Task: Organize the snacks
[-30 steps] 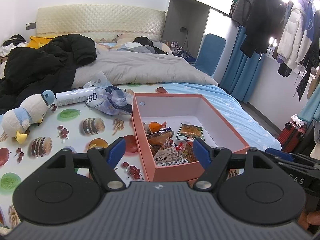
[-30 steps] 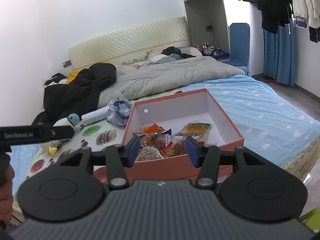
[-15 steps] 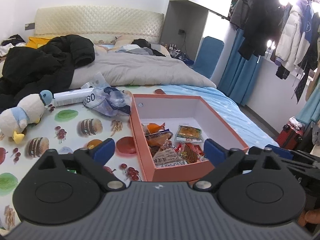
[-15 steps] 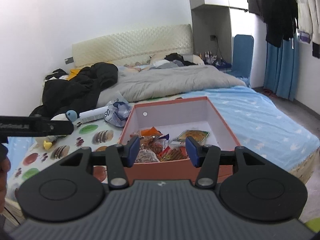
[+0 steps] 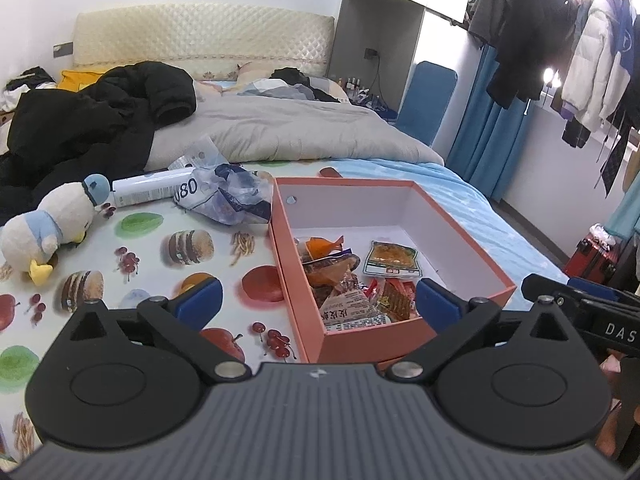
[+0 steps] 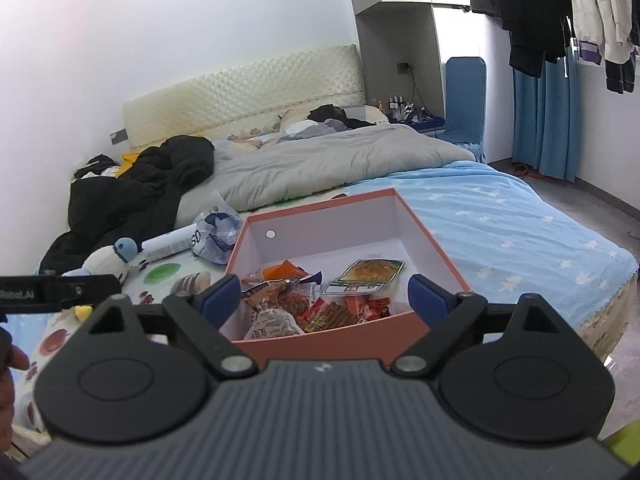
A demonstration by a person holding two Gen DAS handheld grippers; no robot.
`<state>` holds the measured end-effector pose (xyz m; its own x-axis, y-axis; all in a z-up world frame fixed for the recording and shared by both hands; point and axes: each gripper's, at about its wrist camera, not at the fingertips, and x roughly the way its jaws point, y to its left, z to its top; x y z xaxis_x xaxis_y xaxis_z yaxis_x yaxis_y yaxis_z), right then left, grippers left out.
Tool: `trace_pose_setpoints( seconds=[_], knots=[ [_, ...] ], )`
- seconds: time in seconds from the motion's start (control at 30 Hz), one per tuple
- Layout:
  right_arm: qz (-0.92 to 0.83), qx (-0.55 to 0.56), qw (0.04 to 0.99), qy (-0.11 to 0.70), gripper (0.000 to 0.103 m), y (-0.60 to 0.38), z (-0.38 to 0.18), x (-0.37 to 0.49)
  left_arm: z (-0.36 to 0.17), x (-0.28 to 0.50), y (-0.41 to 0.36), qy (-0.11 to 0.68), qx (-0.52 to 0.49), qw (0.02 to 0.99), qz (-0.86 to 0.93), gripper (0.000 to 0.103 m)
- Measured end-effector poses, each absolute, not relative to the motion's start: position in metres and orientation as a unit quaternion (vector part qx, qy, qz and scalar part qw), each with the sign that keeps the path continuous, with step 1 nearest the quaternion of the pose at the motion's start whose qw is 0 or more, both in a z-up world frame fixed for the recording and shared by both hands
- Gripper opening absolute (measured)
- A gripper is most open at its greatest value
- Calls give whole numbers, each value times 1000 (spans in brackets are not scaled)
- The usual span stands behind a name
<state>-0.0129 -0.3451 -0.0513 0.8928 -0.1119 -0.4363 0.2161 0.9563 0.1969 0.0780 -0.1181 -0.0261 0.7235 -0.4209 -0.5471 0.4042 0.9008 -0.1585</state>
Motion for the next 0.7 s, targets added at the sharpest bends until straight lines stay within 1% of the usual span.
trace_pose_setpoints(
  seconds=[0.3,0.7],
  knots=[
    [-100,100,968,206,92,-338,-58,-11,-35,85,-122,301,-2,931,-209,103],
    [-87,104,967,217,92,-335,-62,-8,-41,86,-120,306,-12,932,-196,103]
  ],
)
